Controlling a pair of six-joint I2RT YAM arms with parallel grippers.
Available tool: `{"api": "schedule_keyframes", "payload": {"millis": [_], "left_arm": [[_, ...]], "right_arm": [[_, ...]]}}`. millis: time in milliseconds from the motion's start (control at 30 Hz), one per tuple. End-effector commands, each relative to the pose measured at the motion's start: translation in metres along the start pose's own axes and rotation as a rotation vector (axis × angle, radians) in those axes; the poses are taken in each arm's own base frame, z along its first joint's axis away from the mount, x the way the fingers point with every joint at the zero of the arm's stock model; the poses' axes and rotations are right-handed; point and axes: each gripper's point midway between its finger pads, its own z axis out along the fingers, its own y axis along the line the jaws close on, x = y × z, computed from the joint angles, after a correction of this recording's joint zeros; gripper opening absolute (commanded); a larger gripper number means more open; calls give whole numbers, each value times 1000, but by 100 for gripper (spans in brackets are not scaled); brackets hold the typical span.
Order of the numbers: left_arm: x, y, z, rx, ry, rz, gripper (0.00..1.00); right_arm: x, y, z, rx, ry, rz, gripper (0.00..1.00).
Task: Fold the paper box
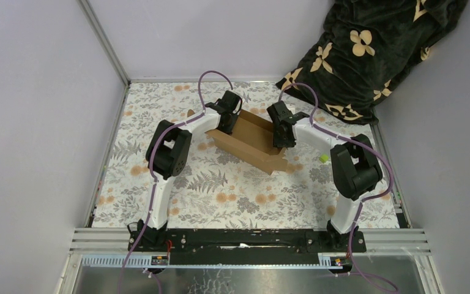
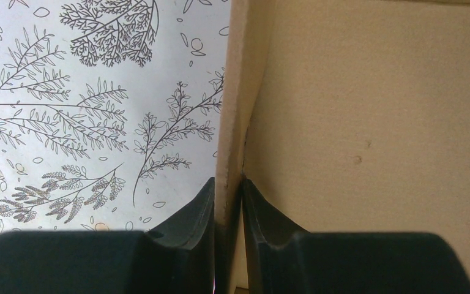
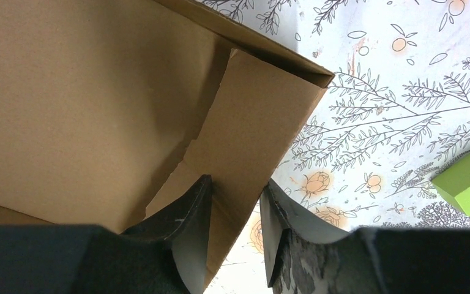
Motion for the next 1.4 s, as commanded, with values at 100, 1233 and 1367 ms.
{"api": "schedule_keyframes", "payload": {"millis": [100,1233,1367], "left_arm": [[32,-25,16,78,100,6,26],[-22,-42,-55,507,-104,-282,44],[-32,-43,-69,553,-145,-310,45]], "right_arm": [[47,9,4,28,141,-121,3],[14,-10,5,131,7,-217,0],[-7,-14,5,169,-59,-263,0]]}}
